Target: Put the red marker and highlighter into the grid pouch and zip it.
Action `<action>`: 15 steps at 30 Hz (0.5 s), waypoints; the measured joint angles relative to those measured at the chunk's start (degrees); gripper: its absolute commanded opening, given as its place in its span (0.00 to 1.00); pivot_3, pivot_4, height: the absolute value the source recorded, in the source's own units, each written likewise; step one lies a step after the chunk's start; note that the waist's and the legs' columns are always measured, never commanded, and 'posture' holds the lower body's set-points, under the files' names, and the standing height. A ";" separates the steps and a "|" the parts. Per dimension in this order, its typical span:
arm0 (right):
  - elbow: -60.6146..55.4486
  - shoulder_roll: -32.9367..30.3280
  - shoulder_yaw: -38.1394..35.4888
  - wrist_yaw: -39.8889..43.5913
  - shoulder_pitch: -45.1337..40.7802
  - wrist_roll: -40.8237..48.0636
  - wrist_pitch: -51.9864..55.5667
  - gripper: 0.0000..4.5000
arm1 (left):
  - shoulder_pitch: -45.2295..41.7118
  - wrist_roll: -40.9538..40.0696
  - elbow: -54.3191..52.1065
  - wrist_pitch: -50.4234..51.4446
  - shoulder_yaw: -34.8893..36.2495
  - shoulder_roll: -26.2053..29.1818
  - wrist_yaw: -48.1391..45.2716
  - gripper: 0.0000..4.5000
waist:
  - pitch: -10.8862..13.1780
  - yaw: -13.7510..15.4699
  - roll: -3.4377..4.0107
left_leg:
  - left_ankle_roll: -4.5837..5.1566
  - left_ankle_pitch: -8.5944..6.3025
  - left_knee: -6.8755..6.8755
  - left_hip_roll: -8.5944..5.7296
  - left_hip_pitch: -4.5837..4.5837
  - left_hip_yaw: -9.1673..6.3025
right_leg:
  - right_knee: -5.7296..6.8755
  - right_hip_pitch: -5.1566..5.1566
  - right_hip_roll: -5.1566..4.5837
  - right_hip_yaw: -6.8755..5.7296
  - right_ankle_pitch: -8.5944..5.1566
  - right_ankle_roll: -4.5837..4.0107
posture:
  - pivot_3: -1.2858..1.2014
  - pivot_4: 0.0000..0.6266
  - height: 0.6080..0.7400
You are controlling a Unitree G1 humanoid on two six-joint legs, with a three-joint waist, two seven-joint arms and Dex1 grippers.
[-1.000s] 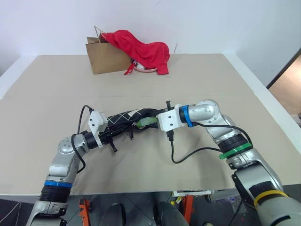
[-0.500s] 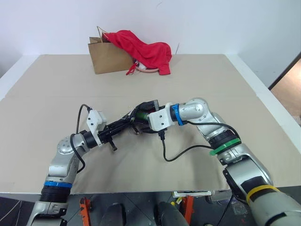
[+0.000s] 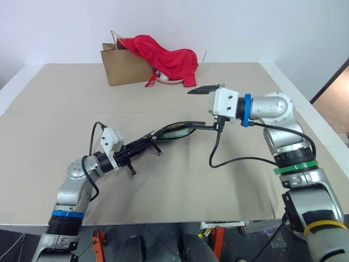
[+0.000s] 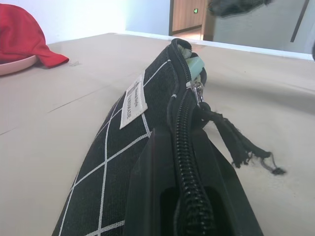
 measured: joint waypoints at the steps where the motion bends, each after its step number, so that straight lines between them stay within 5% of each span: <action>1: -6.69 -1.68 -0.78 1.50 4.00 5.41 9.04 0.99 | -0.09 -0.20 -0.08 0.58 0.00 -0.30 0.11 0.00 | 0.00 0.08 0.00 | 0.00 0.00 -0.01 0.03 -0.02 -0.06 | 0.00 0.03 -0.01 -0.04 -0.01 0.02 | 0.52 0.24 1.00; 2: -6.78 -1.69 -0.78 1.53 4.04 5.48 9.15 0.99 | -0.09 -0.20 -0.08 0.60 0.01 -0.30 0.11 0.00 | 0.00 0.09 0.00 | 0.00 0.00 -0.01 0.06 -0.02 -0.08 | 0.01 0.03 -0.02 -0.06 -0.02 0.02 | 0.52 0.24 1.00; 6: -26.28 -0.66 -6.49 -2.67 10.77 31.68 44.52 0.99 | -0.37 -0.46 -0.20 1.14 0.14 -0.55 1.23 0.00 | 0.00 0.00 0.00 | 0.02 -0.01 0.01 0.09 -0.08 -0.18 | 0.08 -0.01 -0.04 -0.10 -0.02 0.02 | 0.52 0.24 1.00; 8: -29.79 0.42 -7.14 -5.78 11.89 36.59 51.83 0.99 | -0.36 -0.46 -0.20 1.25 0.09 -0.81 1.35 0.00 | -0.01 -0.15 -0.01 | 0.02 -0.01 0.02 0.05 -0.01 -0.17 | 0.08 0.05 0.00 -0.13 -0.01 0.01 | 0.52 0.24 1.00; 15: -28.69 10.87 -5.24 -23.34 13.71 38.67 68.22 0.99 | -0.63 0.12 -0.18 2.07 -0.97 -1.87 2.67 0.00 | -0.02 -0.15 -0.03 | 0.01 0.17 0.09 0.04 0.03 -0.16 | 0.07 0.07 0.05 -0.24 -0.01 0.16 | 0.52 0.24 1.00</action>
